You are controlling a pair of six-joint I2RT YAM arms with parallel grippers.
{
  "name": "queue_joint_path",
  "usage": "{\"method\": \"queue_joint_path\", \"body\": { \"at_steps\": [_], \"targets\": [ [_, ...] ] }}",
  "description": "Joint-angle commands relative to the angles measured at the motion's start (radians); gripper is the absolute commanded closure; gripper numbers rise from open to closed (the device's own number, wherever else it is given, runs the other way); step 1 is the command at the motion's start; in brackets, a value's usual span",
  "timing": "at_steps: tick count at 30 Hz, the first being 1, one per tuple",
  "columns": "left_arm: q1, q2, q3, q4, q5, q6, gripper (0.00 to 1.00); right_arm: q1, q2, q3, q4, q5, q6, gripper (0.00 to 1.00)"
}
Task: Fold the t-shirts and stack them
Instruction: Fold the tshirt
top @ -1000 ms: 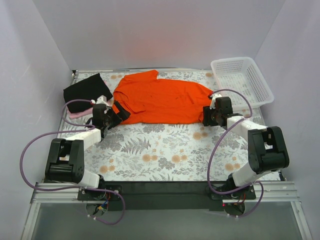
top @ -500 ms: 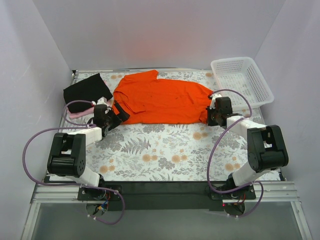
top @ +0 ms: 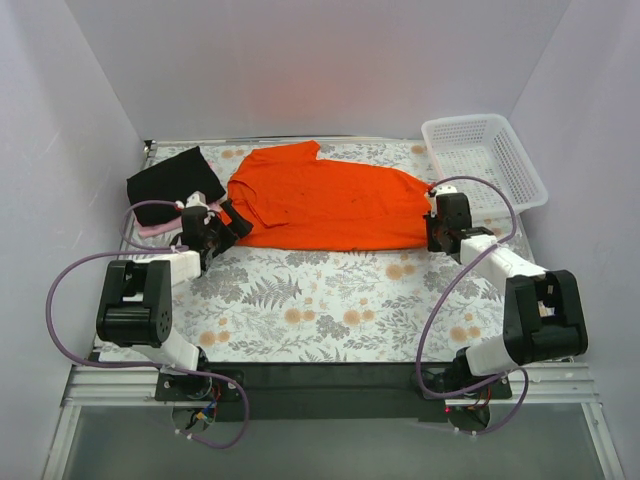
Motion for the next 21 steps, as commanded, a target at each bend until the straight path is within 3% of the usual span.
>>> {"method": "queue_joint_path", "body": {
  "at_steps": [1,3,5,8,16,21],
  "targets": [
    [0.018,-0.002,-0.014,-0.066,-0.034,0.01,0.03,-0.006,-0.048,-0.001,-0.028,0.095,-0.005,0.99],
    [0.02,-0.011,-0.02,-0.067,-0.034,0.011,0.03,-0.008,-0.061,-0.005,-0.038,0.098,-0.002,0.92],
    [0.02,-0.034,-0.031,-0.07,-0.027,0.011,0.03,-0.006,-0.07,-0.004,-0.063,0.092,0.011,0.74],
    [0.02,-0.084,-0.037,-0.09,-0.029,0.014,0.03,-0.008,-0.113,-0.014,-0.083,0.067,0.022,0.67],
    [0.02,-0.276,-0.057,-0.141,0.005,0.008,0.03,-0.005,-0.24,-0.024,-0.08,-0.045,0.021,0.6],
    [0.02,-0.295,-0.063,-0.129,-0.007,0.001,0.03,0.039,-0.205,0.007,-0.016,-0.178,0.019,0.59]
  ]
}}
